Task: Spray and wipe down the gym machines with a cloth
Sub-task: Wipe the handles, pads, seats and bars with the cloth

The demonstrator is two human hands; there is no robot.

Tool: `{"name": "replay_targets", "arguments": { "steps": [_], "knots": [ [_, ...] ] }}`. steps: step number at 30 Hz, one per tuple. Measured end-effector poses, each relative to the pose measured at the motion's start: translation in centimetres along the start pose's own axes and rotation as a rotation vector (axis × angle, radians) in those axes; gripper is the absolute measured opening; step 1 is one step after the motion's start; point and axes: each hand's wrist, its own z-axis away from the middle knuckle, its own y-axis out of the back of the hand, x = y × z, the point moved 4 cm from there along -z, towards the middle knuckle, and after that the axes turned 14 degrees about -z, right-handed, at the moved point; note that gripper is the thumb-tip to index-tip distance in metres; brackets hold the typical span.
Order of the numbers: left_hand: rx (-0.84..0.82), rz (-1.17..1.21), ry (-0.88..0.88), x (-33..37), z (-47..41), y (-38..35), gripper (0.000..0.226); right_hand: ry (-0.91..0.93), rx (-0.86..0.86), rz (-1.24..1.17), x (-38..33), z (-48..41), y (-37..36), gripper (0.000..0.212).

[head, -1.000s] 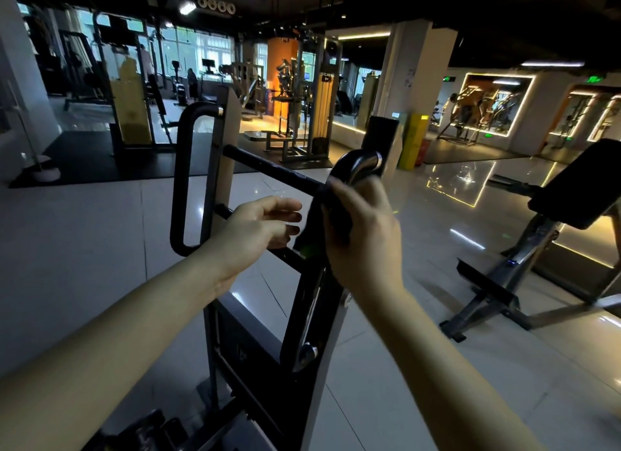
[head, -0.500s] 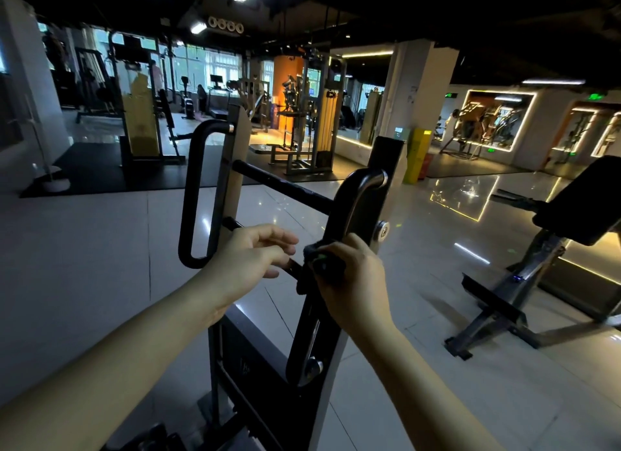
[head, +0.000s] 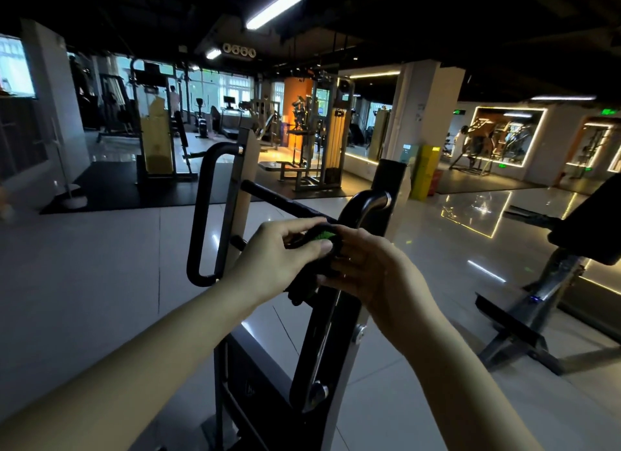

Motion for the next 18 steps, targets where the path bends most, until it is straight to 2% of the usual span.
{"name": "replay_targets", "arguments": {
  "steps": [3,7,10,14,18],
  "knots": [
    [-0.081,0.046,0.045,-0.1,-1.0,0.0,0.03,0.135,0.095,0.181,-1.9,0.0,1.5,0.031],
    [0.132,0.065,0.085,0.1,-3.5,1.1,0.029,0.228,0.183,0.246,-3.0,-0.1,3.4,0.031],
    [0.26,0.086,-0.009,1.2,-5.4,0.9,0.03,0.245,0.256,0.268,-2.4,-0.7,4.8,0.026],
    [0.138,0.08,-0.125,1.8,-5.5,-3.7,0.04,0.21,0.218,0.296,-0.9,-1.6,5.0,0.028],
    [0.24,0.202,-0.214,0.5,-4.4,-5.6,0.034,0.194,0.232,0.301,0.8,-2.1,5.4,0.024]
  ]
}}
